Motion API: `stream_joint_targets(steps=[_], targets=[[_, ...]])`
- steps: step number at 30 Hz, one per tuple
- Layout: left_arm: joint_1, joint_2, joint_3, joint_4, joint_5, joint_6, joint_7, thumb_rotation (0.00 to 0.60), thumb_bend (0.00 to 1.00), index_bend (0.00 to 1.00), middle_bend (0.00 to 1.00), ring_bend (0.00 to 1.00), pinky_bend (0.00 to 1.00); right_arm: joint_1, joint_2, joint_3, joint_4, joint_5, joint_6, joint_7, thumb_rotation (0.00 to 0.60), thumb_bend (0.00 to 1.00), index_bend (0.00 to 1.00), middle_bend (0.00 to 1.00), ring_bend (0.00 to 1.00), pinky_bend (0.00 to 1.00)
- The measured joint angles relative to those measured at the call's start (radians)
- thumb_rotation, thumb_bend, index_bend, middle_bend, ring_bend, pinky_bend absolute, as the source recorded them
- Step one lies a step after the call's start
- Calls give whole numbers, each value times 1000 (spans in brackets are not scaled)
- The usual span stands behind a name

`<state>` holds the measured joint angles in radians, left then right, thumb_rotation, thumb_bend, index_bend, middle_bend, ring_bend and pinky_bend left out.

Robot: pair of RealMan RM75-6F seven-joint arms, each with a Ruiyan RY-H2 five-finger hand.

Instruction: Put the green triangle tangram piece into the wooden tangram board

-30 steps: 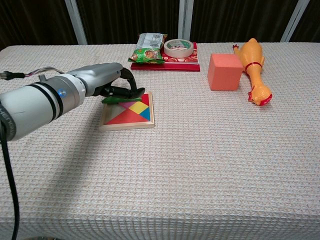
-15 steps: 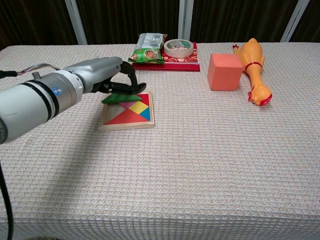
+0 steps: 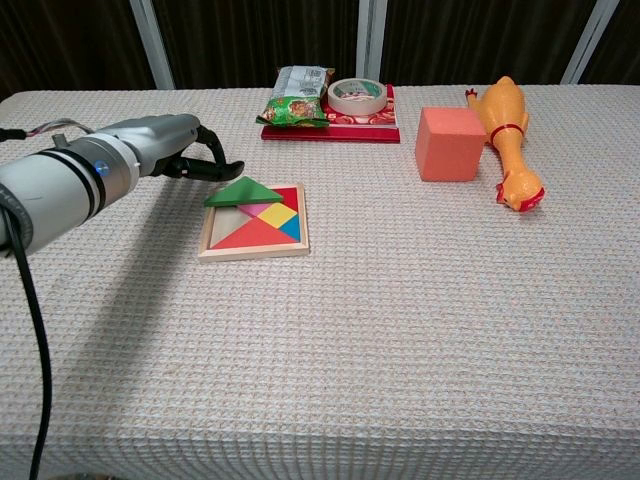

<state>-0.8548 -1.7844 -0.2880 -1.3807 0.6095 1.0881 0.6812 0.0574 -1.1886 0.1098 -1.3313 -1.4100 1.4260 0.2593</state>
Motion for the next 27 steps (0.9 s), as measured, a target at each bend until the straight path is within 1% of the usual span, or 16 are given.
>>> stream_joint_targets(steps=[9,17,27], targets=[[2,9,14,-41,6,-2,3,173,299,319,84,0,0,2,-3,-2,1,-1,-6,0,600,428,0,0,0,0],[-1,6,16,-47,-7,-15,-5,172,300,328,85,0,0,1,-6,-1,10,4,-9,6,600,430,0,0,0,0],[6,3,33,-41,46,-22,-45,173,301,329,85,0,0,3,-10,-1,20,8,-18,12,600,433,0,0,0,0]])
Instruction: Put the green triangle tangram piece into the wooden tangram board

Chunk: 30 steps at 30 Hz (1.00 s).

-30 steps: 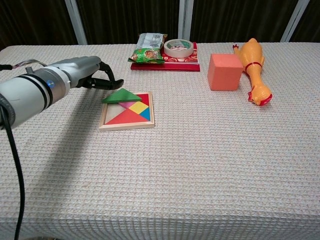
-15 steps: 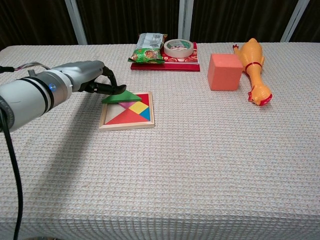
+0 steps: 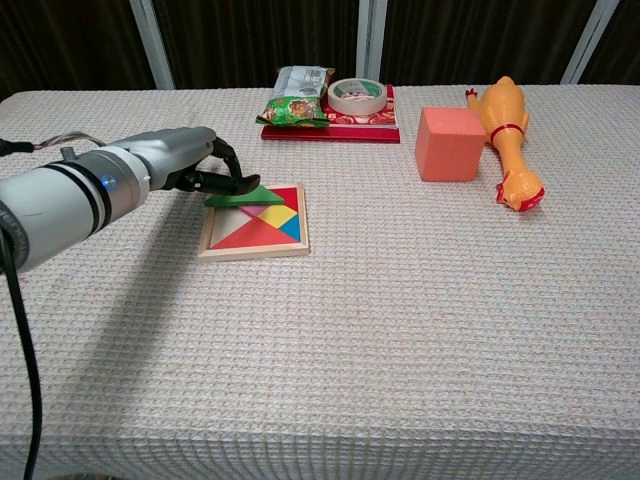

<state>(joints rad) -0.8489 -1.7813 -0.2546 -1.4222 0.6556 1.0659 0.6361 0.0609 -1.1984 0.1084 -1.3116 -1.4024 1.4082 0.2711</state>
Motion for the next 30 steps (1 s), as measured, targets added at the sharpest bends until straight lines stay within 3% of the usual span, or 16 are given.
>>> stream_joint_targets(steps=[30], targets=[[27,23,39,-120,76,35,-19,174,301,330,85,0,0,1,0,1,-3,1,-2,-2,600,435,0,0,0,0]])
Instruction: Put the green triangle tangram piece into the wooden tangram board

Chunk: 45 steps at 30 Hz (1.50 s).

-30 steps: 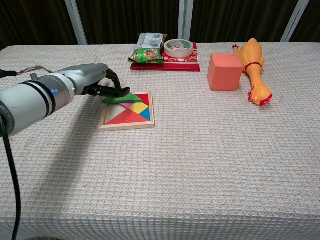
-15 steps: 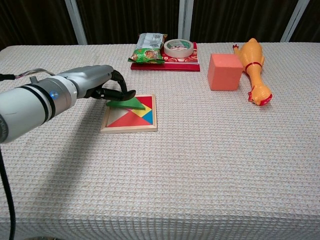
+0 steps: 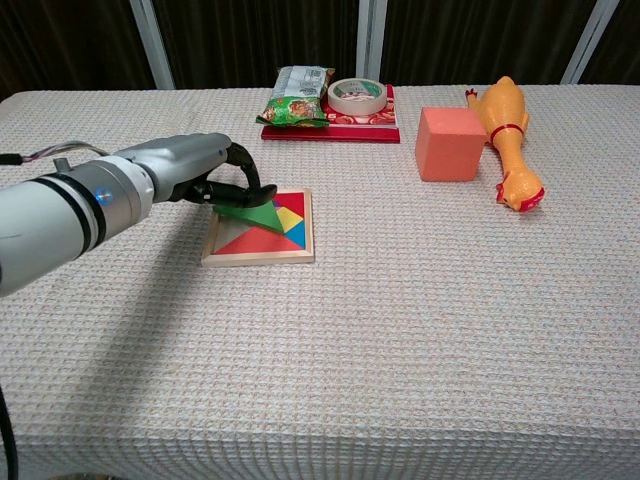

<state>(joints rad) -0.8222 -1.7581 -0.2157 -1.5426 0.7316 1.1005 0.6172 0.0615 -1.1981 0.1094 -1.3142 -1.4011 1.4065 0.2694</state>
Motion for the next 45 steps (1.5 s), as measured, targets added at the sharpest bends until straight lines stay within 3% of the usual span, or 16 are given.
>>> stream_joint_targets(steps=[9,25,32,39,45], targets=[[20,16,28,-54,25,17,-1,177,301,338,85,0,0,-2,3,1,-5,0,4,-4,600,435,0,0,0,0],[29,33,34,-98,53,30,-1,179,301,347,85,0,0,0,4,1,-10,0,3,-10,600,435,0,0,0,0],[25,24,13,-54,58,30,-16,181,302,307,85,0,0,0,4,0,-10,1,0,-11,600,435,0,0,0,0],[9,4,4,20,-16,-10,9,182,301,320,85,0,0,0,0,1,1,4,-3,-1,600,435,0,0,0,0],[3,-1,5,18,-10,-17,11,182,301,332,85,0,0,0,-1,1,4,2,-2,3,600,435,0,0,0,0]])
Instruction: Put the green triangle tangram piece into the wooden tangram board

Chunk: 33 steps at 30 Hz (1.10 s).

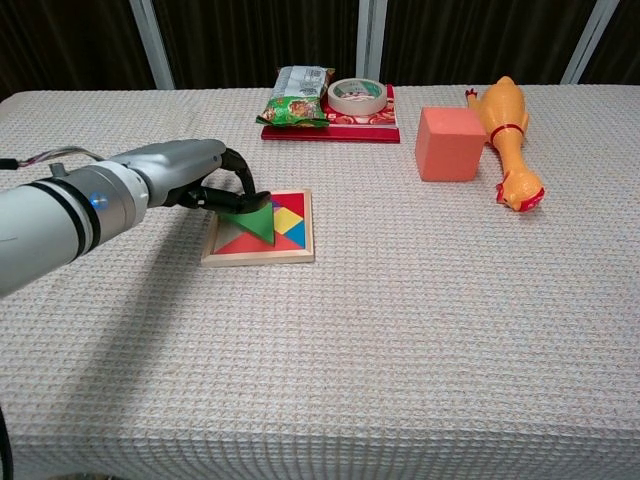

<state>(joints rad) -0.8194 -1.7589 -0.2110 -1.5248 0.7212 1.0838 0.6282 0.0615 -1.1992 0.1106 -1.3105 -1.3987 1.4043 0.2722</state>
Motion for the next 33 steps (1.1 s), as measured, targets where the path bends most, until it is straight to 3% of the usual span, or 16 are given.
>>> stream_joint_targets(steps=[25,33], targets=[[8,10,30,-78,40,9,-3,180,302,358,85,0,0,1,-3,0,7,5,-7,4,600,437,0,0,0,0],[18,28,26,-107,77,37,-21,206,301,339,84,0,0,3,-3,0,6,4,-11,1,600,437,0,0,0,0]])
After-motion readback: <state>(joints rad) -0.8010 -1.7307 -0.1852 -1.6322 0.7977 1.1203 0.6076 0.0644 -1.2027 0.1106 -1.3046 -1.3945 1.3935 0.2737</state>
